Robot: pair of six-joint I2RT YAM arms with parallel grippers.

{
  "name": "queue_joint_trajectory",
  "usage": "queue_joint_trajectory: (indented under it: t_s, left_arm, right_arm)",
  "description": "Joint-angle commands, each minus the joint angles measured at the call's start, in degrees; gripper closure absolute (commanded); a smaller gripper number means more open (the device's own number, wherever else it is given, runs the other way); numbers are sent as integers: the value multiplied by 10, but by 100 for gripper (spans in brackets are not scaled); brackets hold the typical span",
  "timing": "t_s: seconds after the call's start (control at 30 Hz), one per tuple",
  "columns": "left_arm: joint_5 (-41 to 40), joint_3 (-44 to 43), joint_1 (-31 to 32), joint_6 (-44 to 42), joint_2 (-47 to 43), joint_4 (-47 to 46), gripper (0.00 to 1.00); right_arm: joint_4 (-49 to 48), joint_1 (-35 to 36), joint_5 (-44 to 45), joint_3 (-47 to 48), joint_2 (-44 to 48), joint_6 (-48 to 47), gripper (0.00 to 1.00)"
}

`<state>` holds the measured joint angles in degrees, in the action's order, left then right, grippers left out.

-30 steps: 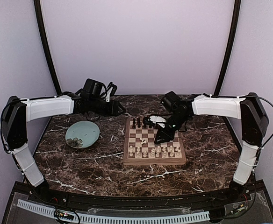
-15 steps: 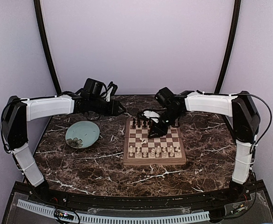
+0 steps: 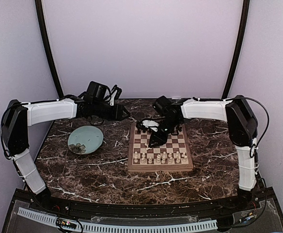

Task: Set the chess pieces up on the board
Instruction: Pick up the chess pile from the chessboard.

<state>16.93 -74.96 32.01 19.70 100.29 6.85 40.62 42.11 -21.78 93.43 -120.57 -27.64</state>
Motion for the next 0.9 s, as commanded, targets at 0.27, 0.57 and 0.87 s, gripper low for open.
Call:
queue_joint_trajectory:
  t_s: [0.27,0.57,0.87]
  left_arm:
    - [-4,-16,-3,-10,-21,8,53]
    - [23,-10,-3,10,-5,-4,53]
    - [78,-8,-3,49,18,-22,53]
  right_arm:
    - [12,14,-7,18,-30,-14,73]
    - [2,14,-7,-10,0,-17,83]
    - [-19,14,-6,-49,44,-19,84]
